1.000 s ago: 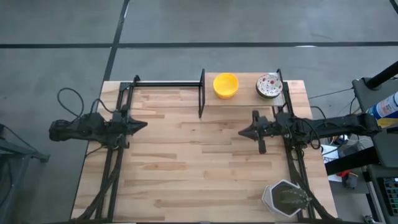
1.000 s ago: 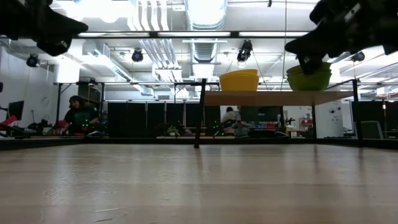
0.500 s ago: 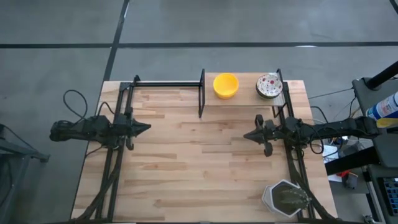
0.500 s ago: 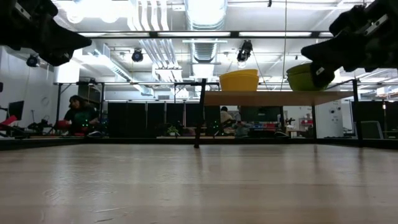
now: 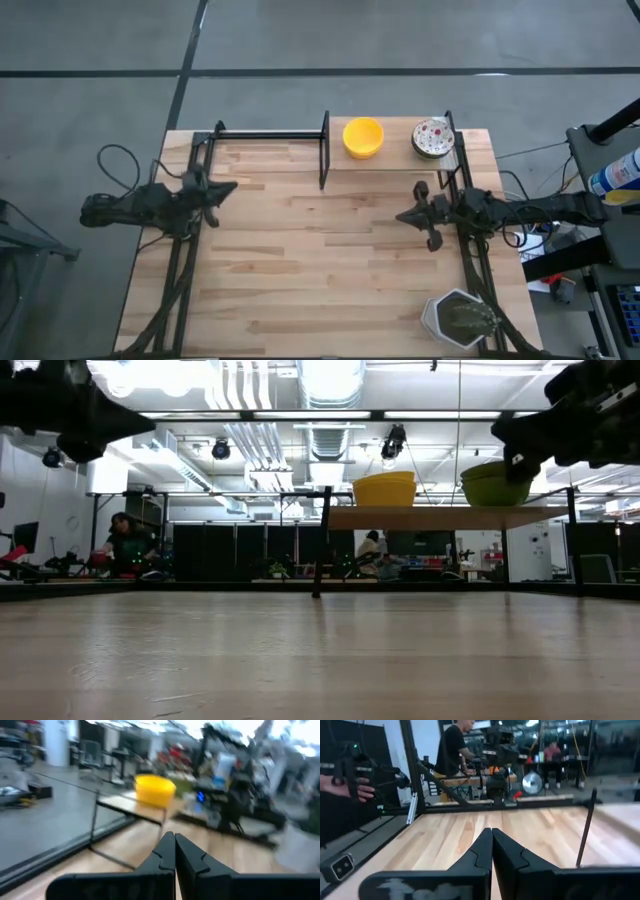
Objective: Pick & Place Mini bowls
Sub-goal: Return to Home Position
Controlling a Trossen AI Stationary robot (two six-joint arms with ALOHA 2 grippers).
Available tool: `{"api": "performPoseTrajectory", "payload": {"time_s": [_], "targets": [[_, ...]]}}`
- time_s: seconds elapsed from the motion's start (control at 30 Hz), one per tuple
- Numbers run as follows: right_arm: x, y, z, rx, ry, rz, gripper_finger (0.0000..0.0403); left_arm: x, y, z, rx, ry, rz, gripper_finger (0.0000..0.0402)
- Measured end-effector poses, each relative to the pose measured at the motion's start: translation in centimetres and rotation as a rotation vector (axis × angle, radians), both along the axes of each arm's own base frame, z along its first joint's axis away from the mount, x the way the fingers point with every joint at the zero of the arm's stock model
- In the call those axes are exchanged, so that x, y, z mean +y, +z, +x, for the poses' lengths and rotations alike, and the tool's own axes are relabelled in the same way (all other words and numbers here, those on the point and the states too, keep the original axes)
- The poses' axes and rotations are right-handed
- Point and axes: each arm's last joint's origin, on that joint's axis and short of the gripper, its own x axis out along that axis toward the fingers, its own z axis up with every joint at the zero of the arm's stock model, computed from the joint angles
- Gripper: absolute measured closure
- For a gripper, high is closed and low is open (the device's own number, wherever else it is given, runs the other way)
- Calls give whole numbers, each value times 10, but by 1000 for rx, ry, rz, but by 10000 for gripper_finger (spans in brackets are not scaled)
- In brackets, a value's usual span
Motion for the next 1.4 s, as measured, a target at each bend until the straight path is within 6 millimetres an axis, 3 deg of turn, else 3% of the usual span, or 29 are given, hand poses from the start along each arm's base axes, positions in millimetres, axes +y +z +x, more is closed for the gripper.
{"api": "performPoseTrajectory", "payload": {"time_s": [0.2,0.43,0.97,1.13,1.27,1.4], "targets": [[0,7,-4,-69,-7,-39,394,1,9,-1,-136,29,-103,401],[0,7,-5,-54,9,153,394,1,6,0,-127,29,-119,401],[0,7,-5,-45,9,158,394,1,6,0,-124,31,-120,401],[2,4,-13,-16,23,158,394,1,6,0,-124,30,-120,401],[3,-11,-23,119,13,145,394,1,5,0,-120,31,-120,401],[1,-6,-25,83,-58,141,394,1,5,1,-112,32,-119,401]]}}
